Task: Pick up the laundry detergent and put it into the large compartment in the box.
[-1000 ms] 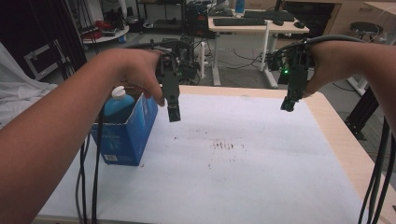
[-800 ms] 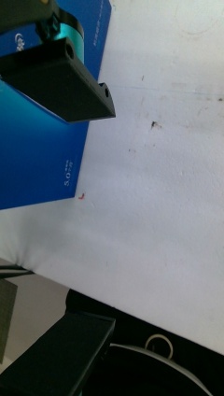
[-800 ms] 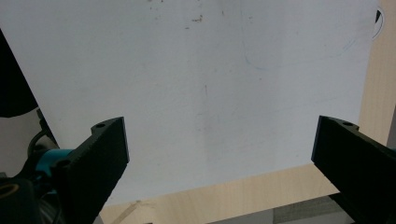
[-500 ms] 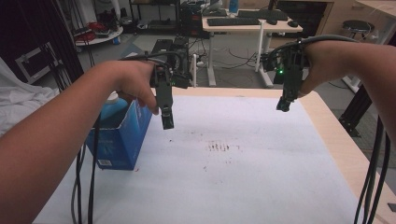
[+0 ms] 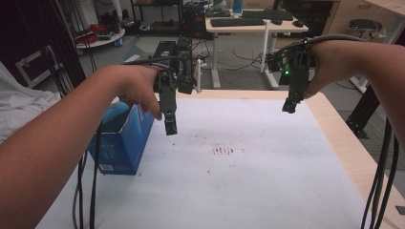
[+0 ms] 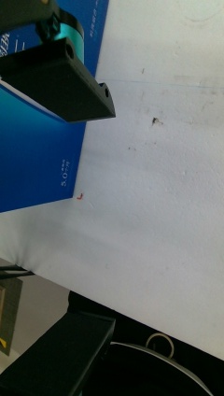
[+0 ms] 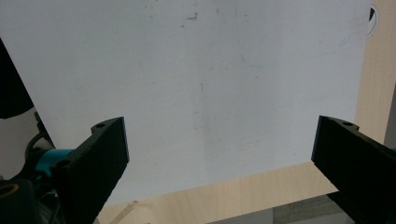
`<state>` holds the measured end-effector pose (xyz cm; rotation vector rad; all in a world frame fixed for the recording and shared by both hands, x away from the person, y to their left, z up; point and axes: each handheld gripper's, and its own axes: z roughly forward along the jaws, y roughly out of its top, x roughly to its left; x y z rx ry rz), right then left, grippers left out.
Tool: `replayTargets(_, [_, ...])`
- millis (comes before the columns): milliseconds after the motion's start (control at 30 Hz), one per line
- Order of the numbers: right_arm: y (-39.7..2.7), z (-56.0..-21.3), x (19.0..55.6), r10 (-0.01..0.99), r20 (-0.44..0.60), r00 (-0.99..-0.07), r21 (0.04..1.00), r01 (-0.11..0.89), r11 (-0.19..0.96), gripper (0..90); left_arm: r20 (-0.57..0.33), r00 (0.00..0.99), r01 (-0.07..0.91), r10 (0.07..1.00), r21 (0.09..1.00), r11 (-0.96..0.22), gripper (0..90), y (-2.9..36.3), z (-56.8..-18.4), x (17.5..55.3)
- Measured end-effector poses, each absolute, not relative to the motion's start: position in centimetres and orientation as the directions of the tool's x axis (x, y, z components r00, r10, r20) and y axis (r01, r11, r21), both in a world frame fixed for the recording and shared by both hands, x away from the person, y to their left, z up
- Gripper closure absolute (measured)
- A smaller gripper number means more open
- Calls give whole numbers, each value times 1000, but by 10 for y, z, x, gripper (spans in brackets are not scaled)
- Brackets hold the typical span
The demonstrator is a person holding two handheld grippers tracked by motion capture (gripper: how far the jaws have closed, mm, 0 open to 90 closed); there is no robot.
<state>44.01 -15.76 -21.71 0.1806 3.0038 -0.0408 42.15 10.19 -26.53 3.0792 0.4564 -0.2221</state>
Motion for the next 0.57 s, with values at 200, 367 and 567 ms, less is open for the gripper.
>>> replayTargets(200, [-157, -217, 440, 109, -134, -985, -18, 112, 994, 30, -142, 948, 286, 284, -6, -958, 25, 103, -266, 422])
replayTargets(367, [-156, -218, 440, 107, -135, -985, -22, 111, 994, 30, -142, 948, 286, 283, -1, -958, 25, 104, -266, 421])
replayTargets(567, [-154, -218, 439, 106, -134, -985, -27, 111, 993, 30, -140, 950, 283, 279, 8, -959, 25, 103, -265, 420])
